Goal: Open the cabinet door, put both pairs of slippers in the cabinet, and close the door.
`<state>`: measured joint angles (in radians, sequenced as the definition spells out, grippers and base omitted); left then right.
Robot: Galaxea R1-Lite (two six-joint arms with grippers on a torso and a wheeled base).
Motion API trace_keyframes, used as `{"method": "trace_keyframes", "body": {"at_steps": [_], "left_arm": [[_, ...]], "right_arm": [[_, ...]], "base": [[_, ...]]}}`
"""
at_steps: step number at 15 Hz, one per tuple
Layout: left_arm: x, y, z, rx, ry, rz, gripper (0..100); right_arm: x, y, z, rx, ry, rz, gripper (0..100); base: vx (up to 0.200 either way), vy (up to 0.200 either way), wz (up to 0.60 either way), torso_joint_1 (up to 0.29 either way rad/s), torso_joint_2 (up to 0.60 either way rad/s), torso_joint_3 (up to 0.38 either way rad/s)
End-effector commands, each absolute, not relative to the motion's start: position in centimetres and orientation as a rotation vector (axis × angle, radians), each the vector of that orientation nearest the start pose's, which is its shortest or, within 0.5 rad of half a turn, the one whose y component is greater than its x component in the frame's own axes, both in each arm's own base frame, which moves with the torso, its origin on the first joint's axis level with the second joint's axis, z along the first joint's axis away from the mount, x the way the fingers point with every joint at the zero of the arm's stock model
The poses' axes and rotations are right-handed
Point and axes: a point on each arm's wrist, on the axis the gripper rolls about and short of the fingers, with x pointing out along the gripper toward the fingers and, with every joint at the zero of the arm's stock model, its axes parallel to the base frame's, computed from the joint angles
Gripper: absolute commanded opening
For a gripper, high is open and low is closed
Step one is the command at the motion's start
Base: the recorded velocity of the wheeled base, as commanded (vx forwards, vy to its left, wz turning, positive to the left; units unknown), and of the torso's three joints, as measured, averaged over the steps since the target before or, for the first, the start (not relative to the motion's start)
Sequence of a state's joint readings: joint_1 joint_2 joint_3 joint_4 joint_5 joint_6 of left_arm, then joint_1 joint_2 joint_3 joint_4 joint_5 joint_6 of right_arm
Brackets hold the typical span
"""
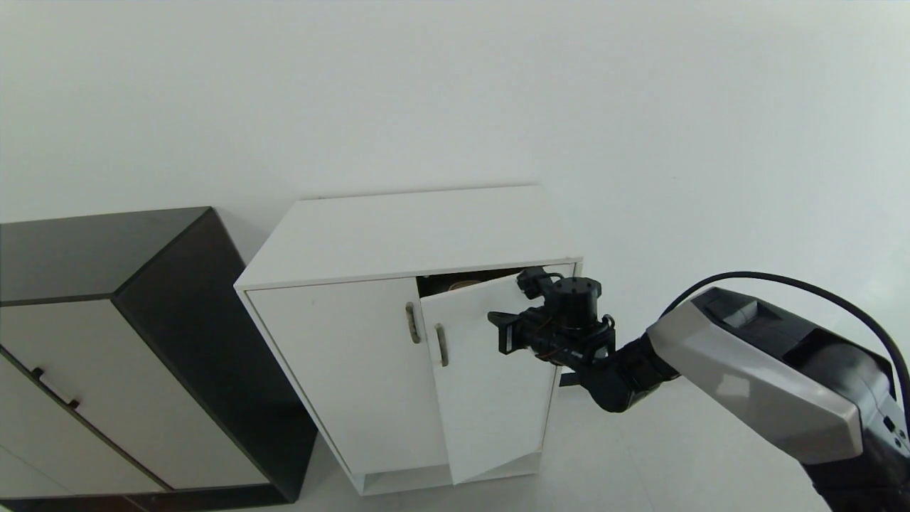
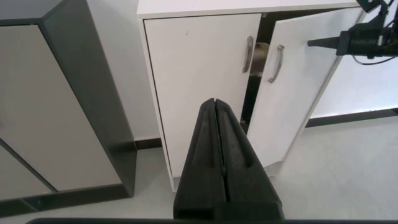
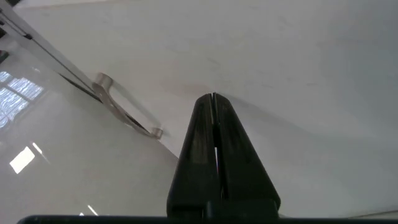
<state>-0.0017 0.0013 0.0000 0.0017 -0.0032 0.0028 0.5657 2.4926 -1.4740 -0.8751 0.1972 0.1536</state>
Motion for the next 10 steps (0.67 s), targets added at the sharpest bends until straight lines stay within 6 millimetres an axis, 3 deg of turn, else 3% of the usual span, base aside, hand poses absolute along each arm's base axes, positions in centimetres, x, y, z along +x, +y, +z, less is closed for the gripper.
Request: {"method": "trace_keyframes", "body": {"at_steps": [1, 10], "left_arm": [[-2.3, 0.0, 7.5, 0.003, 0.003, -0.005, 0], [-2.3, 0.0, 7.5, 0.002, 0.003, -0.005, 0]], "right_arm": [[43.0, 27.0, 5.2, 0.121, 0.196, 0.736, 0], [44.8, 27.7, 5.5, 0.120, 0.194, 0.731, 0]], "base": [[0.000, 0.000, 0.00, 0.000, 0.00, 0.000], [0.000, 0.000, 0.00, 0.000, 0.00, 0.000]]}}
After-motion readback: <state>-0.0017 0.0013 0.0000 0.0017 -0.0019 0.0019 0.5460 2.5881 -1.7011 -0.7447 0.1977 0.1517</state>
